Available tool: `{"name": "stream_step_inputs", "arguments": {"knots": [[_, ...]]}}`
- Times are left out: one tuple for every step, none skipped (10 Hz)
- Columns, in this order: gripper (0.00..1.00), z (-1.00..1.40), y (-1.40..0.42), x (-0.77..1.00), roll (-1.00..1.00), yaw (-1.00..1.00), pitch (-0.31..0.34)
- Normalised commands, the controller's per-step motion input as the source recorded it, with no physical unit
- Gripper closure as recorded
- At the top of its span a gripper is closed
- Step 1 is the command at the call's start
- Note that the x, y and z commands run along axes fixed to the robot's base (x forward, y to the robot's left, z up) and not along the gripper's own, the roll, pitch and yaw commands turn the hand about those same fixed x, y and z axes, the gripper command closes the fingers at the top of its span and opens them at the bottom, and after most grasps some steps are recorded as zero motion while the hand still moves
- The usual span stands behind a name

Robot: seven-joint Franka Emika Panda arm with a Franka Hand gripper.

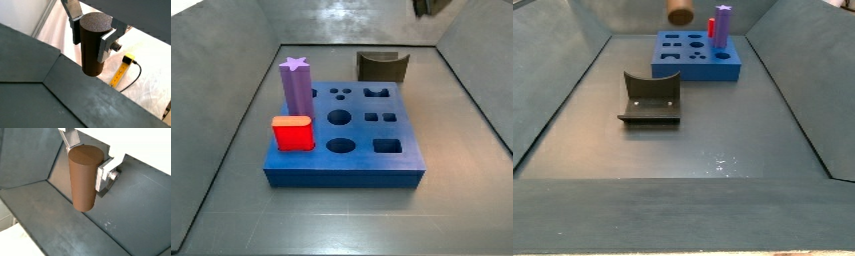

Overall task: Pick up the round object. Move up. Place the round object on the fixture. Regrasp the round object. Move to above the board. Insert the round object.
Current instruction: Move to above the board.

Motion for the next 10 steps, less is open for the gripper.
{"name": "stream_step_inputs", "arguments": {"knots": [[1.00, 0.84, -0.04, -0.08, -0.05, 0.07, -0.074], [1.00, 0.67, -0.03, -0.06, -0.06, 0.04, -0.069], [1.00, 0.50, -0.02, -0.05, -0.06, 0.01, -0.051], [1.00, 0.28, -0.02, -0.03, -0.06, -0.02, -0.019], [1.00, 0.24, -1.00, -0.24, -1.00, -0.01, -0.029], [1.00, 0.24, -1.00, -0.23, -1.00, -0.01, -0.032], [1.00, 0.25, -1.00, -0.24, -1.00, -0.01, -0.026], [1.00, 0.24, -1.00, -0.23, -1.00, -0.01, -0.022], [1.00, 0.24, -1.00, -0.22, -1.00, -0.01, -0.022], [1.00, 0.26, -1.00, -0.22, -1.00, -0.01, -0.020]]}}
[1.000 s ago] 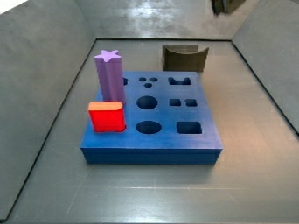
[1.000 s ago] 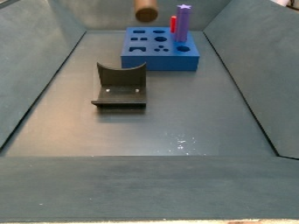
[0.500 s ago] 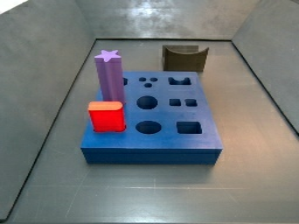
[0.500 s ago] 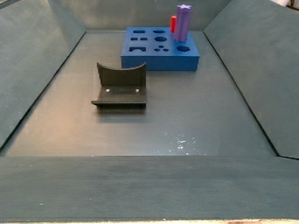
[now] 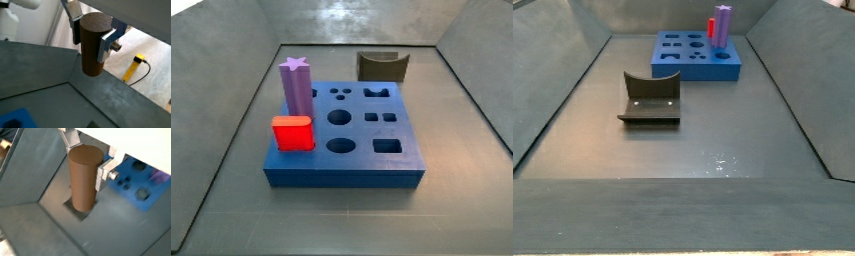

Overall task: Pick up the round object. Move up. Place the round object on the fixture. Regrasp the round object. Move to above the board. Insert the round object.
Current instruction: Move to above the board.

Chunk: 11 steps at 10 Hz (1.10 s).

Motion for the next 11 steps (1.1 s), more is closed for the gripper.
{"name": "stream_step_inputs", "arguments": {"knots": [[1.00, 0.26, -1.00, -0.21, -1.00, -0.01, -0.018], [1.00, 0.24, -0.95, -0.19, -1.00, -0.01, -0.016], [1.00, 0.15, -0.56, -0.11, -1.00, -0.01, -0.014], [1.00, 0.09, -0.33, -0.06, -1.00, -0.01, -0.013], [1.00, 0.05, -0.14, -0.05, -1.00, -0.02, -0.013], [1.00, 0.04, -0.06, -0.04, -1.00, -0.02, -0.020], [1.00, 0.01, -0.01, -0.05, -1.00, -0.02, -0.027], [1.00, 0.01, 0.01, -0.06, -1.00, -0.02, -0.034], [1.00, 0.01, 0.02, -0.05, -1.00, -0.02, -0.041], [1.00, 0.00, 0.04, -0.05, -1.00, -0.01, -0.050], [1.00, 0.00, 0.04, -0.05, -1.00, -0.01, -0.054]]}}
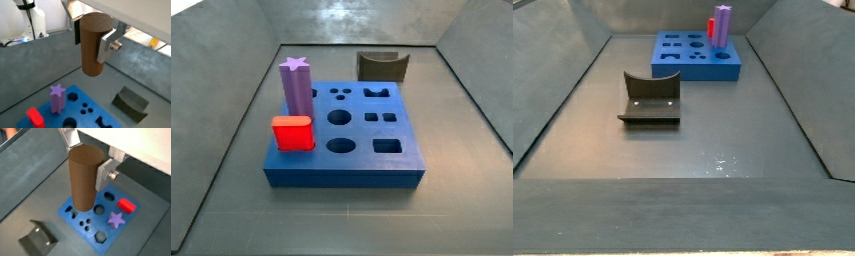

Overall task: Pick up the round object. Move up. Place the round object on the fixture. Regrasp the round object. Move to above the board. Insert the round object.
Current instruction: Move to above the board, then insert the round object.

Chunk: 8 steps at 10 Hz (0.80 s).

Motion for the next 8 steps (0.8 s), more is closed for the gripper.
{"name": "stream_step_inputs", "arguments": {"knots": [[1.00, 0.00, 0.03, -0.05, -1.00, -0.02, -0.066], [1.00, 0.00, 0.03, -0.04, -1.00, -0.02, -0.073], [1.00, 0.00, 0.04, -0.04, -1.00, -0.02, -0.087], [1.00, 0.00, 0.04, -0.05, -1.00, -0.01, -0.099], [1.00, 0.00, 0.04, -0.05, -0.76, -0.01, -0.114], [1.00, 0.00, 0.03, -0.05, -0.61, -0.01, -0.109], [1.00, -0.01, 0.02, -0.04, -0.34, -0.01, -0.088], [1.00, -0.49, 0.00, 0.23, -0.13, -0.75, 0.163]]}}
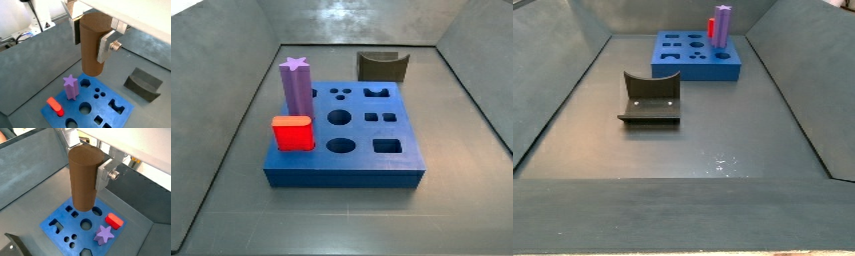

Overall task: Pick up the round object. Move up. Place the round object on the fixture. Regrasp the round object. Move to above the board. Insert the round object.
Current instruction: Insert the round object.

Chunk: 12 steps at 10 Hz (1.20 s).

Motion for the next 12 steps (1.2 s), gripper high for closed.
{"name": "stream_step_inputs", "arguments": {"knots": [[1.00, -0.49, 0.00, 0.18, -0.17, -0.83, 0.114], [1.00, -0.53, 0.02, 0.27, -0.29, -0.81, 0.057], [1.00, -0.59, 0.05, 0.35, -0.32, -0.77, 0.051], [1.00, -0.60, 0.03, 0.31, -0.34, -0.75, 0.017], [1.00, -0.62, 0.04, 0.29, -0.37, -0.74, 0.034], [1.00, -0.59, 0.02, 0.20, -0.41, -0.75, 0.051], [1.00, -0.63, 0.05, 0.05, -0.37, -0.77, 0.129], [1.00, -0.67, 0.14, -0.02, -0.30, -0.72, 0.197], [1.00, -0.64, 0.25, -0.15, -0.24, -0.65, 0.229], [1.00, -0.61, 0.27, -0.18, -0.31, -0.59, 0.200], [1.00, -0.45, 0.15, -0.16, -0.66, -0.51, 0.000], [1.00, -0.18, 0.00, 0.00, -0.92, -0.45, 0.000]]}}
